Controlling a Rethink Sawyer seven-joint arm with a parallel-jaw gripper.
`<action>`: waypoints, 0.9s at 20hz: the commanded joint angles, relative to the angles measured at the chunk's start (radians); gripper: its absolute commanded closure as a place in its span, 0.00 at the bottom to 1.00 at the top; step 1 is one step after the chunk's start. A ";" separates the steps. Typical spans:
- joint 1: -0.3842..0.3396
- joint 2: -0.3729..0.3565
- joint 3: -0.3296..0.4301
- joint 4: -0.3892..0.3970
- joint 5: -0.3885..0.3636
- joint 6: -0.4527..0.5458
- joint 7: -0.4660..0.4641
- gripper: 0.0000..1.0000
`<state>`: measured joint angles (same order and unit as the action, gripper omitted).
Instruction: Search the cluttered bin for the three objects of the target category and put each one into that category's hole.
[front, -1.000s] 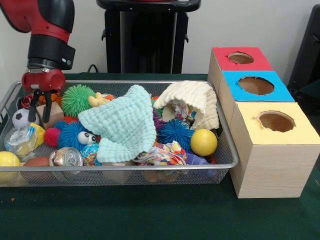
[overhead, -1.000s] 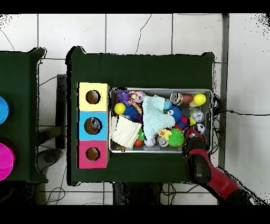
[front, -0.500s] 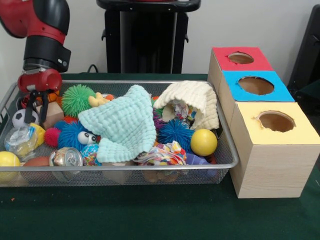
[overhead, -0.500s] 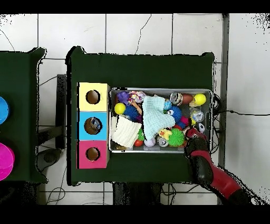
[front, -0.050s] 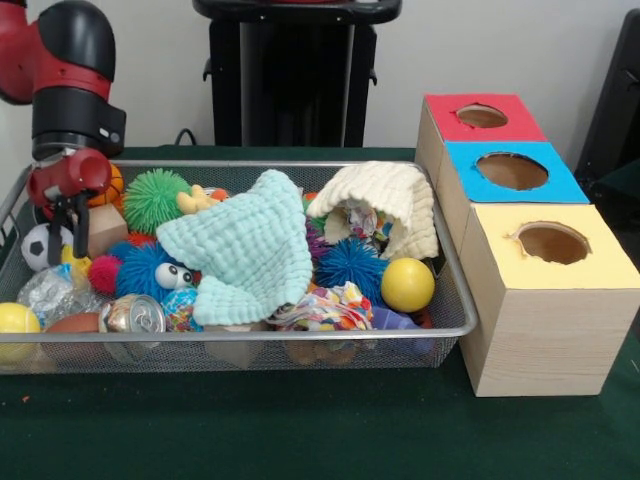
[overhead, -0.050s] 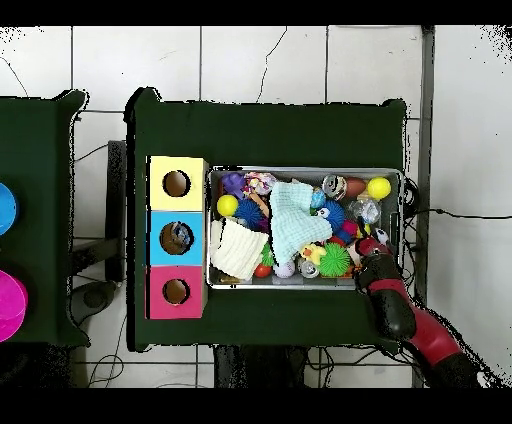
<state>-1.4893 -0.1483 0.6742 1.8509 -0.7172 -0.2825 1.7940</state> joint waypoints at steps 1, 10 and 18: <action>-0.085 0.143 0.202 -0.147 -0.015 0.269 0.027 0.00; -0.075 0.164 0.156 -0.139 0.026 0.348 0.011 0.00; -0.016 0.143 0.114 -0.204 0.053 0.360 0.021 0.00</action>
<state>-1.5968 -0.0557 0.7948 1.8290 -0.7088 -0.0738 1.7939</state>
